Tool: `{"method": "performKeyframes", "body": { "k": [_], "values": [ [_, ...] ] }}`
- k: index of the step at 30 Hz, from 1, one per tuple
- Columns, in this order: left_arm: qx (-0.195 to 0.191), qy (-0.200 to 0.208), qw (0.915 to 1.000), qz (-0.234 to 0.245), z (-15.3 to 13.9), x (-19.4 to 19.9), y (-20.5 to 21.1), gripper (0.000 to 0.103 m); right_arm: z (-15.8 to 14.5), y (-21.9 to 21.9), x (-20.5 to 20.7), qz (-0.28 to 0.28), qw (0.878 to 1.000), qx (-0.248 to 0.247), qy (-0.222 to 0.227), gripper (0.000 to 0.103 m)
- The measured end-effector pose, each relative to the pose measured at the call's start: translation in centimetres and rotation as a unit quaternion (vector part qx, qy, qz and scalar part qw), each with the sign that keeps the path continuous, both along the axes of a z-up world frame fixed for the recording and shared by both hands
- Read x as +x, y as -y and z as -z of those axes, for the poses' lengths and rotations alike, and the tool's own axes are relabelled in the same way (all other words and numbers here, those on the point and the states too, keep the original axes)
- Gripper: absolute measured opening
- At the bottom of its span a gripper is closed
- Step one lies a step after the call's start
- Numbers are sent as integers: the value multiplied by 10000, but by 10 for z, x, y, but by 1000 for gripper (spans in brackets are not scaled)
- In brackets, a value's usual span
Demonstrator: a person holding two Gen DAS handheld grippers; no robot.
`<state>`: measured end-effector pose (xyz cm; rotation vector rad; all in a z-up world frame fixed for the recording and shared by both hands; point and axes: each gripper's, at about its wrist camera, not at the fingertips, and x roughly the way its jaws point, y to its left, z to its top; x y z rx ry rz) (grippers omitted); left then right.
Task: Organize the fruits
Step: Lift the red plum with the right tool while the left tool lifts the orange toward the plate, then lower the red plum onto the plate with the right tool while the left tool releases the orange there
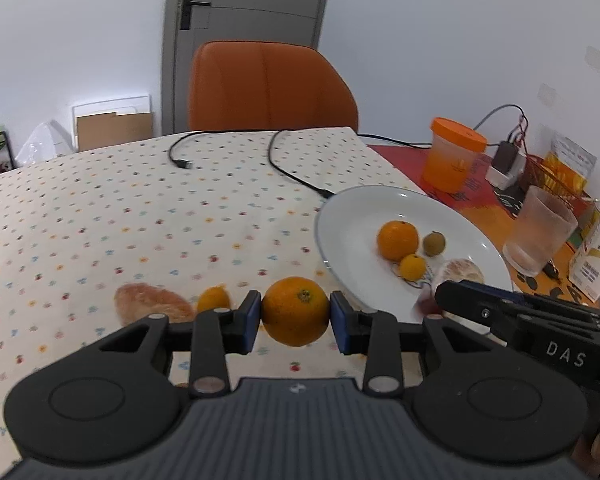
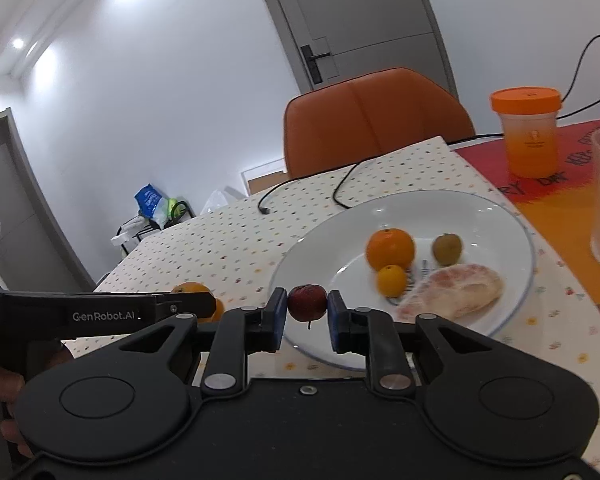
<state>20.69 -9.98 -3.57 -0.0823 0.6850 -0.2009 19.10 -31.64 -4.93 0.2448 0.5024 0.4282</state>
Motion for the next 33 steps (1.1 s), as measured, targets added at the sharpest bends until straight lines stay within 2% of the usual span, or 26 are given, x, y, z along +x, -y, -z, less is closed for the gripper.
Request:
{"method": "performKeyframes", "body": {
  "k": [2, 6, 15, 25, 28, 30, 33],
  "values": [
    [25, -3, 10000, 63, 0, 2, 5, 36, 1, 6, -1, 105, 9999, 28, 4, 35],
    [64, 9, 9998, 162, -1, 7, 14, 36, 3, 18, -5, 217, 9998, 11, 46, 39],
    [179, 21, 9993, 332, 0, 18, 34, 36, 5, 35, -11, 398, 9992, 4, 85, 41],
    [80, 55, 9986, 529, -6, 25, 46, 36, 9, 44, -15, 476, 9988, -13, 74, 41],
    [132, 158, 9987, 457, -10, 23, 45, 43, 9, 45, -14, 496, 9987, 4, 65, 43],
    [149, 130, 9991, 379, -10, 22, 42, 55, 9, 44, -13, 459, 9989, 14, 48, 47],
    [169, 115, 9994, 274, -10, 20, 33, 65, 8, 42, -15, 398, 9992, 38, 67, 50]
  ]
}}
